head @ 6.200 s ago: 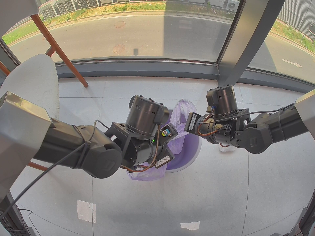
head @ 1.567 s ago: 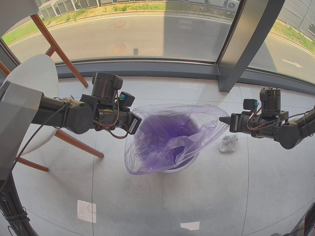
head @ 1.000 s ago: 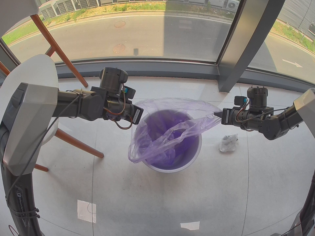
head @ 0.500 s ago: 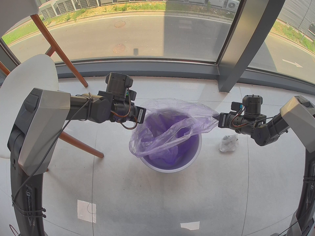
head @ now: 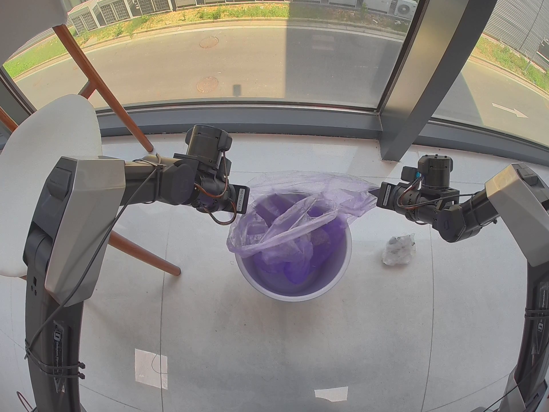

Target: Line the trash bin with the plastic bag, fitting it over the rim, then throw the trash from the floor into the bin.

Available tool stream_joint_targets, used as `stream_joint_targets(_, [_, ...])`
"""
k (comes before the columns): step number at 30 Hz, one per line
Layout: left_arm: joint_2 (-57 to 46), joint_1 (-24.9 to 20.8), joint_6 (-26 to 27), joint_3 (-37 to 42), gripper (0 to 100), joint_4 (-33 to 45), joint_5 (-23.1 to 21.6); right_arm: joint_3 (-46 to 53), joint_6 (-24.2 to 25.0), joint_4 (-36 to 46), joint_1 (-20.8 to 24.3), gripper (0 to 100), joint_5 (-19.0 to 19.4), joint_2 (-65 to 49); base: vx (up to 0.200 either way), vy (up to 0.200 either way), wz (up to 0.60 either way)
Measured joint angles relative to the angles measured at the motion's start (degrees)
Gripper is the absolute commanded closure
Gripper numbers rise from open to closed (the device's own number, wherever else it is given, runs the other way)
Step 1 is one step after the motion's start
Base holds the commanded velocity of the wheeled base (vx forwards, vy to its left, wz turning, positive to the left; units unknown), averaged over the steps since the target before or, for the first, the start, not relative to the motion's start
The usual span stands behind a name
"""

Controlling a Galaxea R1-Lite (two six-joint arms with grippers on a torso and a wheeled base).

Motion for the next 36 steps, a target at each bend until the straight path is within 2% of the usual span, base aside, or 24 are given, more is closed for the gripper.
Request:
stream_joint_targets(12, [2.5, 0.2, -1.9, -2.3, 100, 16.9, 1.7, -3.9, 0.5, 11.1, 0.7, 100, -2.5, 0.5, 0.0, 0.0, 0.0])
stream_joint_targets(21, [3.0, -0.1, -1.6, -2.3, 100, 17.2, 1.8, 2.1, -0.9, 11.5, 1.6, 100, -2.4, -1.5, 0.0, 0.0, 0.0])
stream_joint_targets(22, [3.0, -0.1, -1.6, -2.3, 100, 17.1, 1.9, 2.9, -1.7, 11.5, 1.8, 0, -2.3, -1.9, 0.0, 0.0, 0.0])
stream_joint_targets(26, [2.6, 0.1, -2.9, -2.3, 100, 16.9, 2.5, 4.9, -2.5, 11.3, 2.0, 0, -2.4, -3.4, 0.0, 0.0, 0.0])
stream_joint_targets(30, [1.8, 0.1, -4.5, -2.3, 100, 16.9, 2.9, 5.5, -0.9, 9.0, 2.5, 0, -2.2, -5.3, 0.0, 0.0, 0.0])
stream_joint_targets(31, [1.7, 0.1, -4.6, -2.4, 0, 17.1, 2.9, 5.6, -0.1, 8.8, 2.6, 0, -2.2, -5.7, 0.0, 0.0, 0.0])
stream_joint_targets(36, [-0.3, 0.1, -4.6, -2.4, 0, 17.7, 3.2, 5.9, 1.7, 8.6, 3.8, 0, -2.3, -8.3, 0.0, 0.0, 0.0])
